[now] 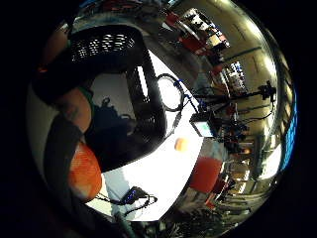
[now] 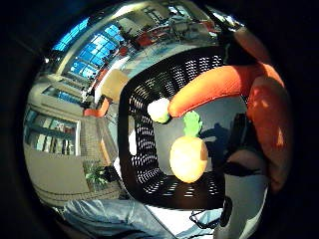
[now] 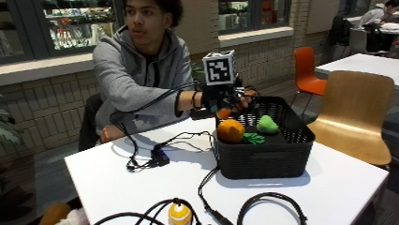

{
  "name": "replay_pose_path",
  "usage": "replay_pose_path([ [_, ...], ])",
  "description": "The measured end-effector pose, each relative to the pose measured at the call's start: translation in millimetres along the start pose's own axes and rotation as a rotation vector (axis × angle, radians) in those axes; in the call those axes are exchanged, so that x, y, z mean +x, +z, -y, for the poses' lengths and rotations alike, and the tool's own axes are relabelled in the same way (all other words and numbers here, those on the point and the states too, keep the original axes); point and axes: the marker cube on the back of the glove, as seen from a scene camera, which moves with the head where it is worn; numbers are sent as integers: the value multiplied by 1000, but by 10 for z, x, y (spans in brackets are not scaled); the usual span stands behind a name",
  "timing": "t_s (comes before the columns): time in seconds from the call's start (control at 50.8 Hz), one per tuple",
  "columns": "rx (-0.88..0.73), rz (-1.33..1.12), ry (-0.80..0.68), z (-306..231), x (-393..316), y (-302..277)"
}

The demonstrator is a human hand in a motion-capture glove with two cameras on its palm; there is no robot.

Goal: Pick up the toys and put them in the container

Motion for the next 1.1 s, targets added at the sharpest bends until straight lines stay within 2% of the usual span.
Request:
replay_pose_path([
  [0.256, -30, -46, 21, -29, 4, -42],
  [0.374, -90, -84, -77, -99, 51, -13],
  [0.708, -50, 8, 58, -303, 303, -43],
  [0.885, -26, -24, 139, -574, 803, -166],
  [1.101, 31, 35, 324, -1018, 1712, -84],
])
